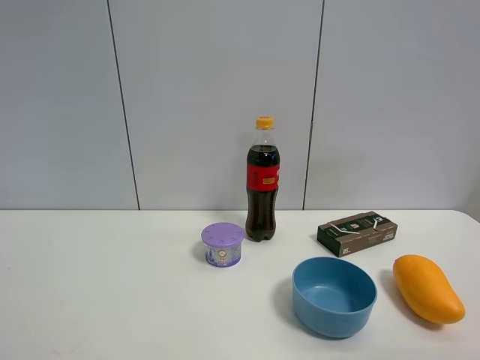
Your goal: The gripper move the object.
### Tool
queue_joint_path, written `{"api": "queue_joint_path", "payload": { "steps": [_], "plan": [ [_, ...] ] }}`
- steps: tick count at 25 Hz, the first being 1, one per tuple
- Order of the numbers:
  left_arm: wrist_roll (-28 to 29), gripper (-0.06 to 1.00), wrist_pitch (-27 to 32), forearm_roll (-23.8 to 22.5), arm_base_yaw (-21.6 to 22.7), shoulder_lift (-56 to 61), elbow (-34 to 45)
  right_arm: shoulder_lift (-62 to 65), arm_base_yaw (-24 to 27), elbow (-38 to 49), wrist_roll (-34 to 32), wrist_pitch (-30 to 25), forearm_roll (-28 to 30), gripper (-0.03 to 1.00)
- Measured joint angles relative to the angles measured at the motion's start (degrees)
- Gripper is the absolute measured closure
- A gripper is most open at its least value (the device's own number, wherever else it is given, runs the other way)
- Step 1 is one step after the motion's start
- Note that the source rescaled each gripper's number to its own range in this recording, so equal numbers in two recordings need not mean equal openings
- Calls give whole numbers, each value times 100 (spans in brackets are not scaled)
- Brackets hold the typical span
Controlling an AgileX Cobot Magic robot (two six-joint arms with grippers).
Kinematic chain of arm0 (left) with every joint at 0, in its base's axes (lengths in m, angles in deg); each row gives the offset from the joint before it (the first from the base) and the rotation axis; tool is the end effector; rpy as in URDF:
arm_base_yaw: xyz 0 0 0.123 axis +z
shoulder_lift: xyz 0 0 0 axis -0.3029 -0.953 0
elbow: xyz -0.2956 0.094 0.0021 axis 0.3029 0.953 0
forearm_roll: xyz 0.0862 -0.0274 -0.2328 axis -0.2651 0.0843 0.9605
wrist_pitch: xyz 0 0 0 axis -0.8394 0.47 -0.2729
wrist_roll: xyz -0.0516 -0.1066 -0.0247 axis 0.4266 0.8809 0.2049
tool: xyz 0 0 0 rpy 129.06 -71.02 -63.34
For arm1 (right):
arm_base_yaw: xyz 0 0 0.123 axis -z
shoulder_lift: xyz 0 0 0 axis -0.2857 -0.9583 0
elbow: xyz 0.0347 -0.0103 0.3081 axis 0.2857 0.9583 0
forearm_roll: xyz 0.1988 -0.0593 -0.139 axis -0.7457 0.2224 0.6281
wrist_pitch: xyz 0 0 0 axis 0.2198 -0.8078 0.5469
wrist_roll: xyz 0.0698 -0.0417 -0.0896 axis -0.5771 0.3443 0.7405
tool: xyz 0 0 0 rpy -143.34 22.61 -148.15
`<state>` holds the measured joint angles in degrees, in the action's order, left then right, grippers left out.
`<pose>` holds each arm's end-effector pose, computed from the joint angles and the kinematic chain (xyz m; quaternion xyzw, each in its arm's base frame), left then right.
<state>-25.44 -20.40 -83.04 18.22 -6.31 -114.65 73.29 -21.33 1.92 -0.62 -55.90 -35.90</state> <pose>-0.0071 0.0076 0.2654 -0.0481 0.8462 0.0130 0.5306 0.0106 -0.0164 0.3267 -0.0289 0.8920 -0.0575 0.4474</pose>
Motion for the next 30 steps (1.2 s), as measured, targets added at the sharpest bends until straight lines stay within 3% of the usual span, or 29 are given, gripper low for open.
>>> {"api": "queue_joint_path", "payload": {
  "steps": [12, 21, 30],
  "plan": [
    [0, -6, 0, 0, 0, 0, 0, 1239, 0, 1235, -208, -41, -137, 39],
    [0, -6, 0, 0, 0, 0, 0, 1299, 0, 1536, -254, 747, -142, 39],
    [0, -6, 0, 0, 0, 0, 0, 1299, 177, 1543, -305, 788, -142, 39]
  ]
}}
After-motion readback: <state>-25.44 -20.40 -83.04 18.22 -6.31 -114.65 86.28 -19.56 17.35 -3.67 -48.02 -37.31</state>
